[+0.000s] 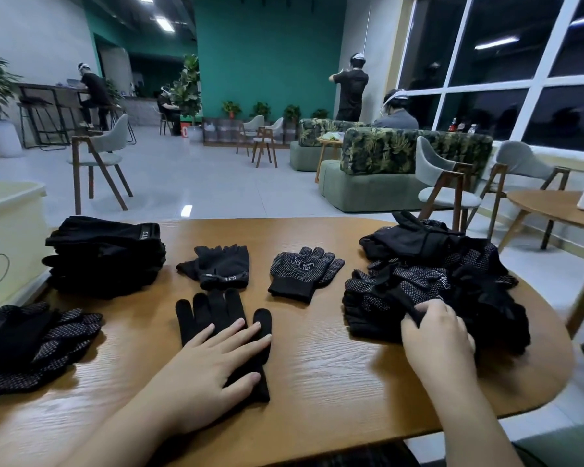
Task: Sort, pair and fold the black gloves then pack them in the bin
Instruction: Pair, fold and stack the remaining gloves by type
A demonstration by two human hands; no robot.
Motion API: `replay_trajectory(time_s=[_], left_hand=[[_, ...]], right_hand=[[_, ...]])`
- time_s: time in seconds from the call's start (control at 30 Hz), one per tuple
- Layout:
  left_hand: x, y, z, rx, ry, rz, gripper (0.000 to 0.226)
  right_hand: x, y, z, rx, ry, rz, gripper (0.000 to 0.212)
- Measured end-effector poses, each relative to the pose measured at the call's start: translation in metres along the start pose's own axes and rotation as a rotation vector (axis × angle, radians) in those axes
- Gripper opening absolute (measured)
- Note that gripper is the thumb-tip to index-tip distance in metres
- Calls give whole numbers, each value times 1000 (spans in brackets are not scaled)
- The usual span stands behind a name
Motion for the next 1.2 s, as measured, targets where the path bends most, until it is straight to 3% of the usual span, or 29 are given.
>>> replay_trajectory(time_s=[0.2, 0.5, 0.77, 0.87, 1.0, 1.2], left_hand=[[-1, 0, 0, 7, -6, 22, 74], [-1, 0, 1, 0, -21, 9, 60], [-2, -2, -1, 25, -23, 25, 61], [-3, -2, -1, 31, -23, 35, 62], [-4, -2, -1, 40, -26, 60, 61], [-4, -3, 0, 54, -39, 78, 49]], right_hand=[[3, 15, 4, 345, 151, -168, 15], [-7, 19, 3, 150, 170, -436, 28], [-28, 31, 6, 370, 443, -579, 32], [-39, 28, 11, 326, 531, -725, 30], [-57, 25, 16, 125, 525, -924, 25], [-80, 12, 17, -24, 557, -971, 26]])
Point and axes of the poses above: each hand's wrist, its own z-axis away from the middle knuckle, its own y-axis out of the back of the hand, x = y × z, the point moved 2 cm from there along -z, towards the middle knuckle, and after that the axes turned 3 degrees about z, right-handed, at the moved point
